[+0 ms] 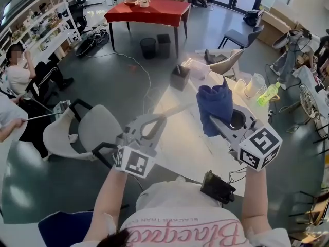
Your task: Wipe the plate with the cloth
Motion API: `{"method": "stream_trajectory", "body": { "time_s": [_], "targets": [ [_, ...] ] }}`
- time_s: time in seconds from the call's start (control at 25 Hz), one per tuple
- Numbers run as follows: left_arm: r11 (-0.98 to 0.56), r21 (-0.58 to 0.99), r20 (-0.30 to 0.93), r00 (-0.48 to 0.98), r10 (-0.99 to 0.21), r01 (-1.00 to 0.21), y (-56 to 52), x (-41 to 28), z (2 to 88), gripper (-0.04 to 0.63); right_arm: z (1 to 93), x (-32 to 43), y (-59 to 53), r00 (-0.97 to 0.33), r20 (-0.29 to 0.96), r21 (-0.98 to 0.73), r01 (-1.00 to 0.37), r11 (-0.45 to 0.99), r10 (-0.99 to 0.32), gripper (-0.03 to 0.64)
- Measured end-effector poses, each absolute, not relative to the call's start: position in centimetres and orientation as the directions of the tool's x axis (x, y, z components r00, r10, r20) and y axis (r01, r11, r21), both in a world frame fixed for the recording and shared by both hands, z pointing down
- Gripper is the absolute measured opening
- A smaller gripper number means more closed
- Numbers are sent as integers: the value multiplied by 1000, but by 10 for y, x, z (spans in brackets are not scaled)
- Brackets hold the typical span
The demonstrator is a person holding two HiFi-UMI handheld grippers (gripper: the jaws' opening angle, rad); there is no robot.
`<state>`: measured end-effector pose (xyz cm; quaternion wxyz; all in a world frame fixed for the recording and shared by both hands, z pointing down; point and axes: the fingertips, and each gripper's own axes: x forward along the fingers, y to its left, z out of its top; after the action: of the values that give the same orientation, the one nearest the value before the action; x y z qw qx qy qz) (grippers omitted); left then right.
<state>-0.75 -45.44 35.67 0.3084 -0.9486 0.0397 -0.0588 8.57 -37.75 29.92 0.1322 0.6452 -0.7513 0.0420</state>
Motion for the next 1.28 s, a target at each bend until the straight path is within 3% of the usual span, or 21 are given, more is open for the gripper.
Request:
{"method": "stream_trajectory", "body": {
  "time_s": [0.16,0.36,0.6,0.76,1.08,1.28],
  "targets": [
    [-653,-756,133,988,-83,47,-439,-2,369,15,293,69,-384,-191,321,200,-944,264,-927,114],
    [-509,-849,193,980,-55,139,-420,5,378,15,302,50,-398,-237,483,300,-860,413,-843,114],
    [-347,-916,218,976,-12,200,-396,6,382,15,338,33,-408,-412,635,107,-790,603,-654,112],
    [-266,-938,234,972,-17,221,-389,7,387,15,364,53,-410,-374,695,84,-806,586,-614,110],
    [-269,-935,243,970,-11,231,-388,2,393,15,413,108,-411,-193,779,142,-872,468,-597,110],
    [-260,-937,245,970,-6,235,-389,3,394,15,395,113,-407,-202,745,152,-877,455,-636,110]
  ]
}}
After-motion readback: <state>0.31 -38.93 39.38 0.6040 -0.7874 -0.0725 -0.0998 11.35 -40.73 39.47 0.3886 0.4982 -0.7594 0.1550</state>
